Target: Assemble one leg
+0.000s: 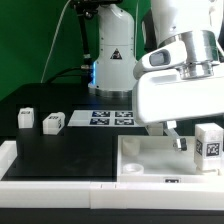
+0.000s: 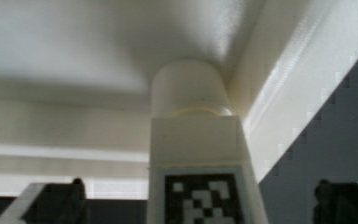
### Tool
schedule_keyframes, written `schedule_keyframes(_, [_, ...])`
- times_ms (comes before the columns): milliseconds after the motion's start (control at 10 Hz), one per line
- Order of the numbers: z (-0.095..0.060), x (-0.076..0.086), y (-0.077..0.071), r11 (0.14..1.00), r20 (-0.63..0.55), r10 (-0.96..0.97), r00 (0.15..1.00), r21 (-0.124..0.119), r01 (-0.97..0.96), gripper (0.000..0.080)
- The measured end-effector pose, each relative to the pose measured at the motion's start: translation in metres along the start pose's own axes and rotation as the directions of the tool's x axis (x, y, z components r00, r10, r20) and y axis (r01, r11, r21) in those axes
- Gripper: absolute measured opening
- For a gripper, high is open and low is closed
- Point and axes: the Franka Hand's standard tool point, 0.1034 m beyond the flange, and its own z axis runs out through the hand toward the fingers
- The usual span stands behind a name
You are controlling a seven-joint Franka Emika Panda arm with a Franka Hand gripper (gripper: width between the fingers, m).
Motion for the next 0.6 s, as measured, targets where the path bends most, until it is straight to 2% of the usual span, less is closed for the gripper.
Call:
schedule_keyframes(200, [-0.006,0.004,-0.001,1.0,0.019,-0.002,1.0,0.005,0.002,0.0649])
schedule_keyframes(300, [-0.02,0.015,-0.001,1.0,0.032,-0.007,0.999,0.009,0.007,0.0649])
schedule_keyframes(400, [-0.025,0.018,-0.001,1.0,0.05,-0.008,0.999,0.012,0.007,0.0649])
schedule_keyframes(500, [-0.023,0.015,-0.003,1.0,0.079,-0.009,0.997,0.021,0.007,0.0649])
schedule_keyframes(600, [-0.023,0.016,-0.002,1.0,0.07,-0.008,0.997,0.018,0.007,0.0649])
